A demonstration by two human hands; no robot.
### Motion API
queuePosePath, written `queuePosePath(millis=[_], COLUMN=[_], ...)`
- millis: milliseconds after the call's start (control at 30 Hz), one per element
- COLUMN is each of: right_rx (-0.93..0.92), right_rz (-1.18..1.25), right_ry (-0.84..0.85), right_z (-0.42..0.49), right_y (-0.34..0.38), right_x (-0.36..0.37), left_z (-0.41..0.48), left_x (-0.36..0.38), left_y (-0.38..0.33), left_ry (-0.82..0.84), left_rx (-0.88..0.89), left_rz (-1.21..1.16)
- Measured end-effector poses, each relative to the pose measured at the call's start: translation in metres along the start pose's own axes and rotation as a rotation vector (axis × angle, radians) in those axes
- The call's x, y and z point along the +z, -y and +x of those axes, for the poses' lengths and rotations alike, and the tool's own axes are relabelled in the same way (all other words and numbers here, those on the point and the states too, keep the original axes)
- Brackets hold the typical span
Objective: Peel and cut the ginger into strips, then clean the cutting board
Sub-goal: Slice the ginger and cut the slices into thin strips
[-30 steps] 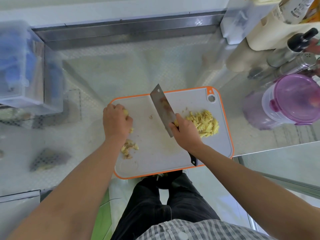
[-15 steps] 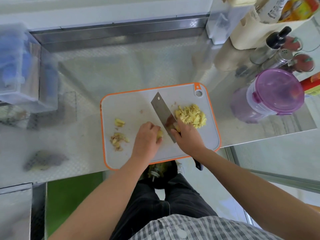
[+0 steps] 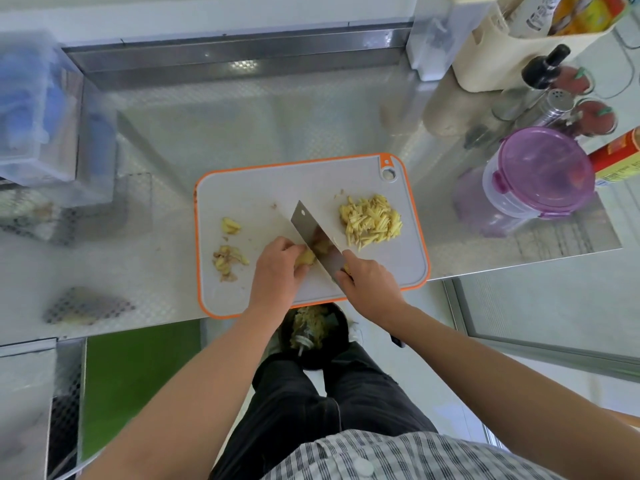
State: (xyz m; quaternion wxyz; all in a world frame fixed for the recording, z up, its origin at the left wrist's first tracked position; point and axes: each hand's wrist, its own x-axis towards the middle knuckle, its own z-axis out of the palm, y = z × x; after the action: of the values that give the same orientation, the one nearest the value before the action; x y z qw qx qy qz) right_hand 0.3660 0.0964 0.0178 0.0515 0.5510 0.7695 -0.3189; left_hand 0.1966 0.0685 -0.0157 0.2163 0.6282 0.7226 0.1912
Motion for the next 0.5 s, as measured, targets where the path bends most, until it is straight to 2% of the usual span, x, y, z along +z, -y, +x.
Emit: queuePosePath(millis=[267, 500], right_rx=[0.019, 0.0], right_rz=[-0.004, -0.13], right_ry=[-0.057, 0.008], right_z=[0.002, 0.001], right_y=[0.009, 0.019], right_x=[-0.012, -0.016], left_z=[-0.005, -0.001], left_x=[0.004, 0.006], left_y=[0.001, 0.005], left_ry=[-0.062, -0.048], left_rx=[0.136, 0.182], left_rz=[0.068, 0.092])
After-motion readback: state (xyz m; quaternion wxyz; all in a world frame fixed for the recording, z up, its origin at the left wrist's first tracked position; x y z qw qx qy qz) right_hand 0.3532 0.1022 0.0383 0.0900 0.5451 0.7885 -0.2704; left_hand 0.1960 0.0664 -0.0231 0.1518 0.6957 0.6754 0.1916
